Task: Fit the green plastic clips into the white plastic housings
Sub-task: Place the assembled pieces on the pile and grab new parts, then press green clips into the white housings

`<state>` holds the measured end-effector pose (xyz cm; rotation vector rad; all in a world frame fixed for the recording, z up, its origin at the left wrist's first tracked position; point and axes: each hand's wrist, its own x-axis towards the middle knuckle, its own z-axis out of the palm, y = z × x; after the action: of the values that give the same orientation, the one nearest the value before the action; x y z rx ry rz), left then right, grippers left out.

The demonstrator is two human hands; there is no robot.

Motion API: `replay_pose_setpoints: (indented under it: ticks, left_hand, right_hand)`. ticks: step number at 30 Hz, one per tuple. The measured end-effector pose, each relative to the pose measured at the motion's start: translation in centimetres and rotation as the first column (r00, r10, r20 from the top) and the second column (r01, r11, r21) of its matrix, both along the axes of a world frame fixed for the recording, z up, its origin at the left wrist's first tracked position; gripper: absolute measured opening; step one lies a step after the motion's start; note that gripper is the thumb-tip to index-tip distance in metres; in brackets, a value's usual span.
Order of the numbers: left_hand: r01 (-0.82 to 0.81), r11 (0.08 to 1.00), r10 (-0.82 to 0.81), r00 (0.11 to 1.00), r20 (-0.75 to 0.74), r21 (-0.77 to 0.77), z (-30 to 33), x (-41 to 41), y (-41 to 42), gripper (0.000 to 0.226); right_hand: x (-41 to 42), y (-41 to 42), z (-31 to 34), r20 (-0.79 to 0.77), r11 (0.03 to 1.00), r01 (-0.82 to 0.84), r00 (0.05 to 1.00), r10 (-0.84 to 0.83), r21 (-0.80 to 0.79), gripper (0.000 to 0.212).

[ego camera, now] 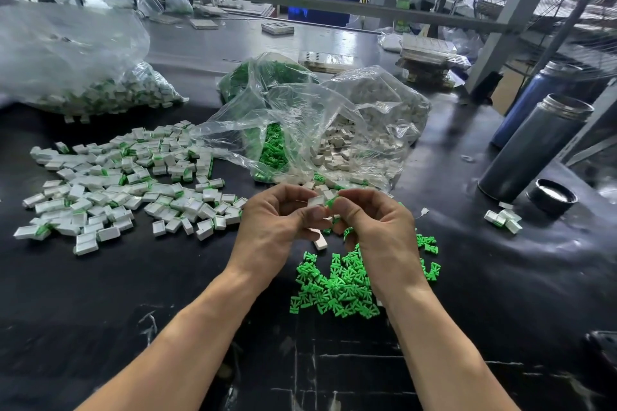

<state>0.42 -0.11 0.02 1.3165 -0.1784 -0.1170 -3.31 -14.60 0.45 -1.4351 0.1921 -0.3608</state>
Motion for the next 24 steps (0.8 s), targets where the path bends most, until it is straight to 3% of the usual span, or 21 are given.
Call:
replay_pose_setpoints:
  ticks: [9,14,19,24]
  left_hand:
    - [0.001,0.997,-0.007,0.997,0.076,0.075,-0.23,-0.36,-0.27,0.015]
    - [0.031,0.998,-0.035,0.997,0.071,0.055,-0.22,-0.66,-0.35,0.029]
    - [0.021,0.997,-0.026,0.998,0.062,0.075,-0.5,-0.47,-0.4,0.013]
    - [0.035,0.998,-0.037,0.999,0.027,0.052,-0.54,-0.28,-0.32,0.011]
  right_hand:
    - [0.03,-0.09,-0.1,0.019,1.0,0.004,1.0,-0.004,0.007,0.005]
    - [-0.01,-0.22,-0.16,0.026,1.0,0.014,1.0,-0.014,0.001,0.005]
    - [-0.06,-0.23,-0.12,0.022,1.0,0.028,0.999,-0.028,-0.008,0.006]
    - [-0.08,-0.15,-0.05,0.017,1.0,0.025,1.0,-0.025,-0.004,0.006]
